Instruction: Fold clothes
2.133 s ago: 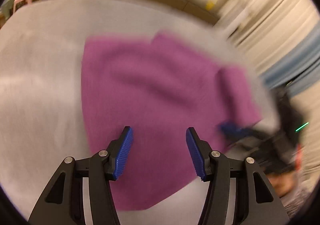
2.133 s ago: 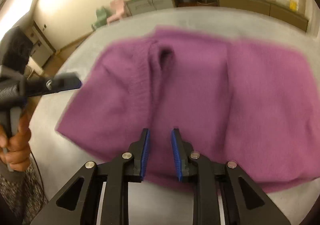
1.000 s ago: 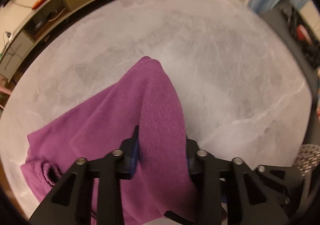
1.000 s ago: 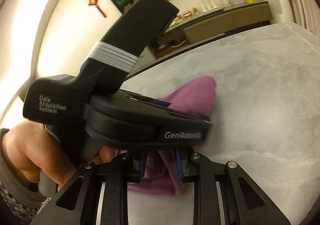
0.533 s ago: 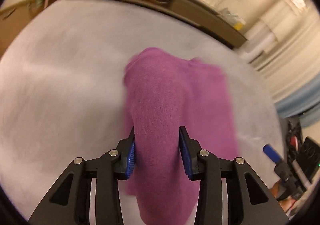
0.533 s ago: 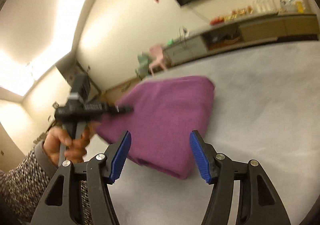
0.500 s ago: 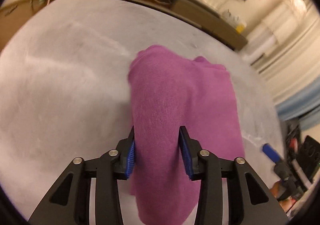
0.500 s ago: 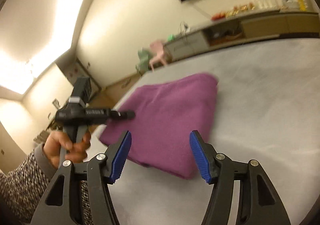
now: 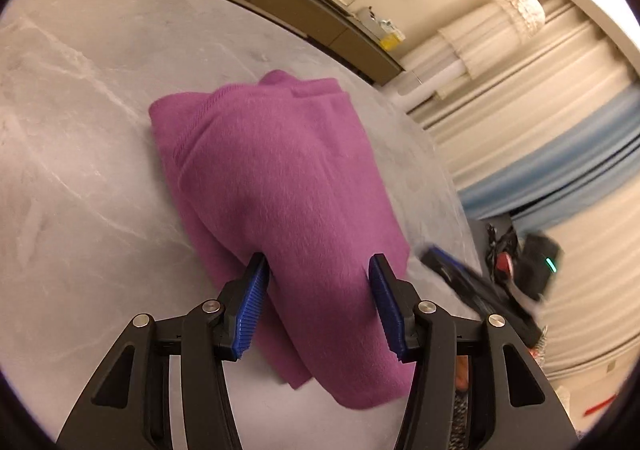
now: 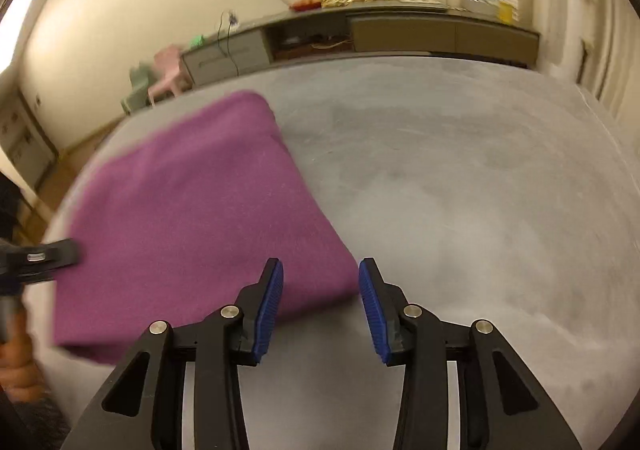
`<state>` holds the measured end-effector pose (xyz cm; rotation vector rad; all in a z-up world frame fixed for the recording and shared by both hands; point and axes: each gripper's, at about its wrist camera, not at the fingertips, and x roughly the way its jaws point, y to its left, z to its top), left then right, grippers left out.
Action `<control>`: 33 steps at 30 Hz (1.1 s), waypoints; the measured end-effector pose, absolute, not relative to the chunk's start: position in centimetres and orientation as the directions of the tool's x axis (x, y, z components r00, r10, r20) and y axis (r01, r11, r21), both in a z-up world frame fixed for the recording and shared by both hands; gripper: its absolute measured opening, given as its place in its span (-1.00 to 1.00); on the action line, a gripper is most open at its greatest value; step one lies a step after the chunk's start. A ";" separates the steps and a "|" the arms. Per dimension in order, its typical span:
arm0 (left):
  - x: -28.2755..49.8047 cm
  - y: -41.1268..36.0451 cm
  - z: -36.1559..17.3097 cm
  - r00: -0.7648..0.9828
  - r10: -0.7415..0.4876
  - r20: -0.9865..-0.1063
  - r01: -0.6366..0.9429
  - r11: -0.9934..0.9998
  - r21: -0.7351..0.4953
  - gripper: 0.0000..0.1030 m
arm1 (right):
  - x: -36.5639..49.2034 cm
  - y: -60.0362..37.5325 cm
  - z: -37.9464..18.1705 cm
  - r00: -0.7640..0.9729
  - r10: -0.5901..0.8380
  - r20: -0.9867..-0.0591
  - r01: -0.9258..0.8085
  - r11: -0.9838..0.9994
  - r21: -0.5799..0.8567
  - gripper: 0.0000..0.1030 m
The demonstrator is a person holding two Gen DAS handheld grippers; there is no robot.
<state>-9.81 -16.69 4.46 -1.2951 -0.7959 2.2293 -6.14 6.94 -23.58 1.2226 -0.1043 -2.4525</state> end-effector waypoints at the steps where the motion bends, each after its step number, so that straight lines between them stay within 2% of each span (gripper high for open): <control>1: -10.2 -17.1 4.4 -0.465 0.626 -0.626 -0.077 -0.733 -0.676 0.07 | -5.3 6.2 -23.3 -0.523 -0.418 -0.743 0.342 -0.901 0.267 0.06; 4: -11.6 -18.2 4.5 -0.469 0.625 -0.624 -0.049 -0.724 -0.689 0.11 | -1.8 2.9 -22.7 -0.436 -0.570 -0.696 0.470 -0.804 0.364 0.35; 6: -12.9 -18.0 4.3 -0.462 0.616 -0.638 -0.039 -0.733 -0.680 0.13 | -0.9 -0.1 -22.4 -0.415 -0.574 -0.706 0.546 -0.778 0.312 0.47; 7: -13.5 -17.8 4.3 -0.456 0.606 -0.652 -0.038 -0.745 -0.666 0.09 | -0.8 -2.0 -22.6 -0.432 -0.544 -0.720 0.587 -0.775 0.234 0.47; 8: -14.2 -17.4 4.6 -0.454 0.593 -0.665 -0.051 -0.763 -0.645 0.03 | -0.8 -3.2 -22.9 -0.458 -0.506 -0.731 0.600 -0.783 0.166 0.47; 9: -14.6 -16.9 5.4 -0.467 0.583 -0.665 -0.090 -0.779 -0.621 -0.32 | -1.4 -4.1 -23.4 -0.485 -0.466 -0.740 0.600 -0.793 0.107 0.47; 10: -14.2 -16.8 6.4 -0.489 0.581 -0.650 -0.130 -0.786 -0.605 -0.43 | -1.9 -4.9 -23.7 -0.515 -0.427 -0.743 0.591 -0.805 0.054 0.47; 12: -13.0 -17.7 8.8 -0.569 0.631 -0.528 -0.227 -0.737 -0.636 -0.49 | -2.4 -5.6 -23.8 -0.562 -0.388 -0.731 0.573 -0.820 -0.004 0.47; 13: -12.8 -18.4 9.0 -0.604 0.621 -0.500 -0.239 -0.740 -0.629 -0.50 | -2.7 -5.7 -23.8 -0.581 -0.366 -0.728 0.562 -0.827 -0.033 0.47; 15: -14.5 -20.1 6.2 -0.595 0.583 -0.554 -0.138 -0.752 -0.644 -0.51 | -4.1 -5.9 -24.7 -0.587 -0.320 -0.744 0.543 -0.837 -0.067 0.46; 17: -16.0 -21.5 2.5 -0.551 0.598 -0.582 -0.055 -0.722 -0.689 -0.50 | -6.1 -5.7 -26.2 -0.561 -0.291 -0.775 0.523 -0.850 -0.059 0.42; 20: -16.5 -21.9 1.1 -0.528 0.669 -0.522 -0.056 -0.641 -0.765 -0.33 | -7.7 -4.7 -26.6 -0.520 -0.303 -0.799 0.519 -0.854 -0.014 0.42; 21: -17.0 -21.6 1.0 -0.524 0.668 -0.528 -0.050 -0.643 -0.765 -0.23 | -7.9 -4.5 -26.7 -0.516 -0.306 -0.800 0.528 -0.849 -0.017 0.42; 23: -17.1 -20.9 0.8 -0.516 0.668 -0.536 -0.034 -0.642 -0.766 -0.20 | -9.3 -4.3 -27.0 -0.526 -0.264 -0.808 0.525 -0.849 -0.065 0.38; 26: -16.2 -18.6 1.2 -0.478 0.696 -0.536 -0.081 -0.643 -0.762 -0.20 | -13.3 -0.8 -26.9 -0.554 -0.141 -0.820 0.402 -0.908 -0.116 0.38; 29: -16.0 -17.0 2.1 -0.476 0.692 -0.543 -0.102 -0.657 -0.747 -0.14 | -15.3 3.0 -26.2 -0.536 -0.103 -0.838 0.275 -0.960 -0.057 0.28; 30: -16.1 -17.1 2.2 -0.481 0.692 -0.539 -0.093 -0.652 -0.753 -0.11 | -15.0 3.9 -25.6 -0.525 -0.146 -0.838 0.257 -0.966 0.008 0.27; 33: -16.4 -18.0 2.4 -0.508 0.683 -0.524 -0.057 -0.634 -0.771 0.05 | -12.6 5.3 -24.6 -0.454 -0.427 -0.782 0.255 -0.903 0.345 0.27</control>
